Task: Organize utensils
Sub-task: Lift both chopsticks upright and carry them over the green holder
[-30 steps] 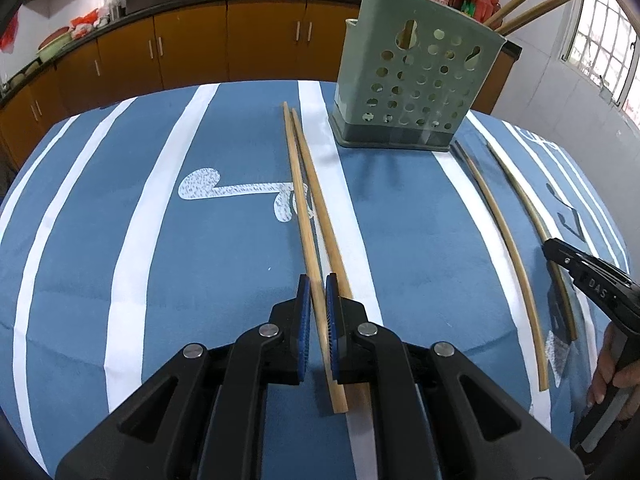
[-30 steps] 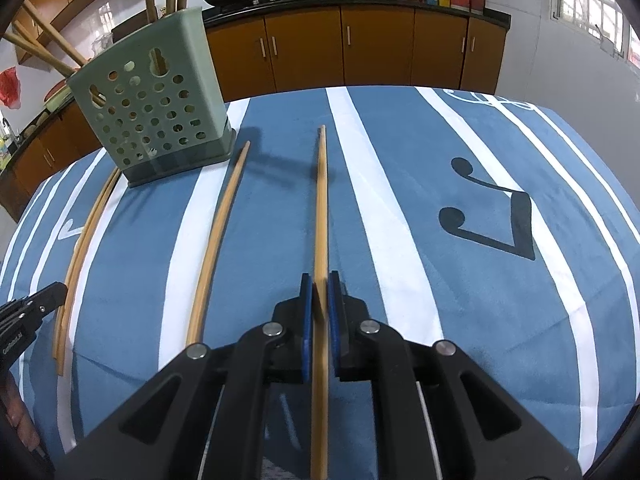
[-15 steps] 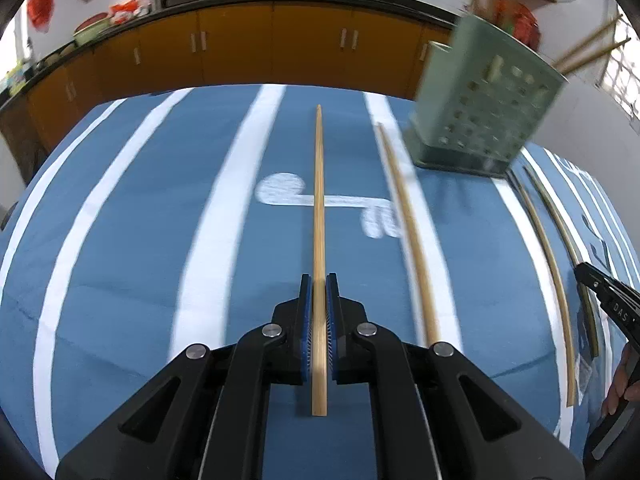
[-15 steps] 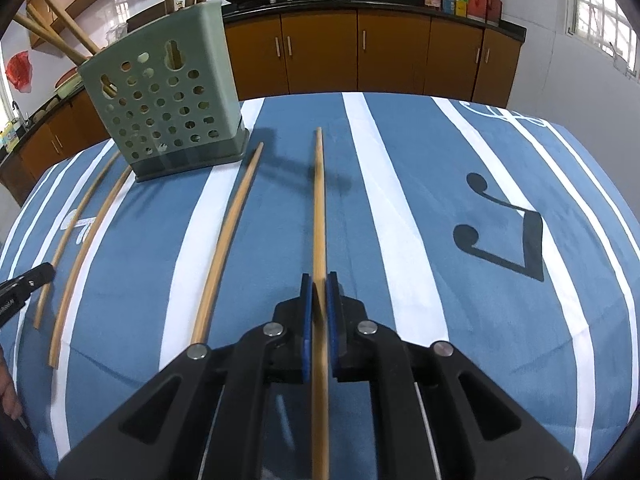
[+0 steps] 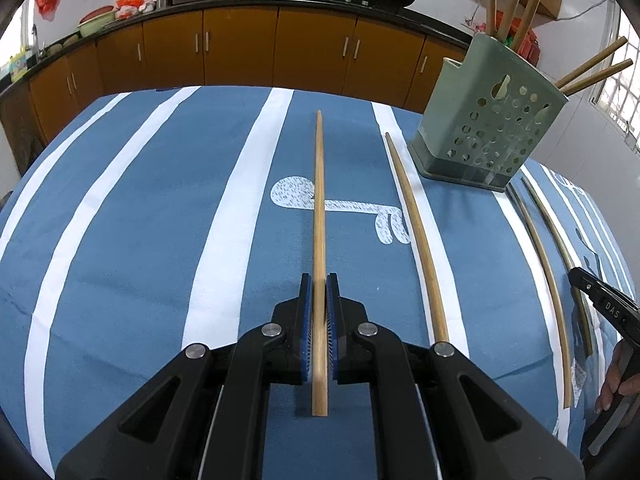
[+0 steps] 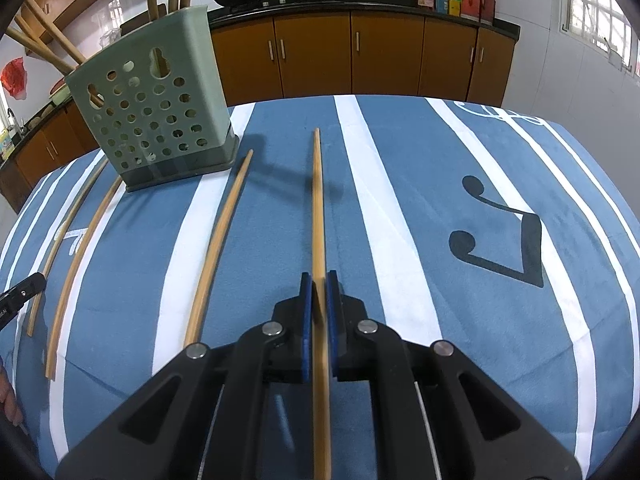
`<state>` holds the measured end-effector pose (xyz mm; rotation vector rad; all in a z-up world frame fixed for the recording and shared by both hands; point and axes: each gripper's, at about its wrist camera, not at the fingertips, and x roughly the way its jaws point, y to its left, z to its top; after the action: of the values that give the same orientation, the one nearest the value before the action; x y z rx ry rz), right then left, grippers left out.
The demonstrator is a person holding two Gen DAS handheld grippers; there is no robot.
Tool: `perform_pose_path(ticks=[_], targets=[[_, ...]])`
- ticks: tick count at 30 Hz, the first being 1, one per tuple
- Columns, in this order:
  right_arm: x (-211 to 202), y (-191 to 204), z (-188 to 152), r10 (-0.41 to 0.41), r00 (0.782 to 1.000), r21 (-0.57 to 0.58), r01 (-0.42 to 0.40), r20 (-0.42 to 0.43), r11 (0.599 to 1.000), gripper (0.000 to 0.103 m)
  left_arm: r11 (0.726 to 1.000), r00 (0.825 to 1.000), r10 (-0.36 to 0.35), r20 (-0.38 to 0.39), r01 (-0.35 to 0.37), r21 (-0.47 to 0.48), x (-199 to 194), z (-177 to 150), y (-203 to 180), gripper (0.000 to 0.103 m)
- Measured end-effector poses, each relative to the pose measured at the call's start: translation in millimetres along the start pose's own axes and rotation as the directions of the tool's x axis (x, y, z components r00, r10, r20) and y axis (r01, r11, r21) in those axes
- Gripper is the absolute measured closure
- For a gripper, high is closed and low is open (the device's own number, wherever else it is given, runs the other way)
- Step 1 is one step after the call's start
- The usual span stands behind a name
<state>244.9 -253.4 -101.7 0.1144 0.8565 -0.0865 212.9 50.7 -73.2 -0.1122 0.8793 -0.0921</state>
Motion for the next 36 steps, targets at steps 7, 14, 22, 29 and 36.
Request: perform_pose_path(ticks=[7,14,22,29,36], targets=[[0,-1,-1,0.005,1.000,0.004,-0.005,0.000,1.000,0.095,1.000,1.000,-0.001,0.000,0.001,-0.004,1,0,0,0.095],[0,-1,-1,0.005,1.000,0.004,-0.005,0.000,1.000,0.095,1.000,1.000,-0.002,0.000,0.002,-0.004,1,0,0,0.095],[0,-1,-1,0.004,1.000,0.003,-0.004,0.000,1.000,0.094,1.000,1.000,0.000,0.000,0.000,-0.003,1,0,0,0.095],[-3,-2,-6,0.010,1.000,0.007,-0.010,-0.001,1.000,0.094,0.999,1.000,0.026,0.000,-0.026,0.025,-1,-3,-4,0.095],[-6,-2,-6,0.015,1.000,0.003,-0.015,0.000,1.000,0.095,0.996,0.998,0.056,-0.015,-0.055,0.074,-3,-4,-10,0.096]])
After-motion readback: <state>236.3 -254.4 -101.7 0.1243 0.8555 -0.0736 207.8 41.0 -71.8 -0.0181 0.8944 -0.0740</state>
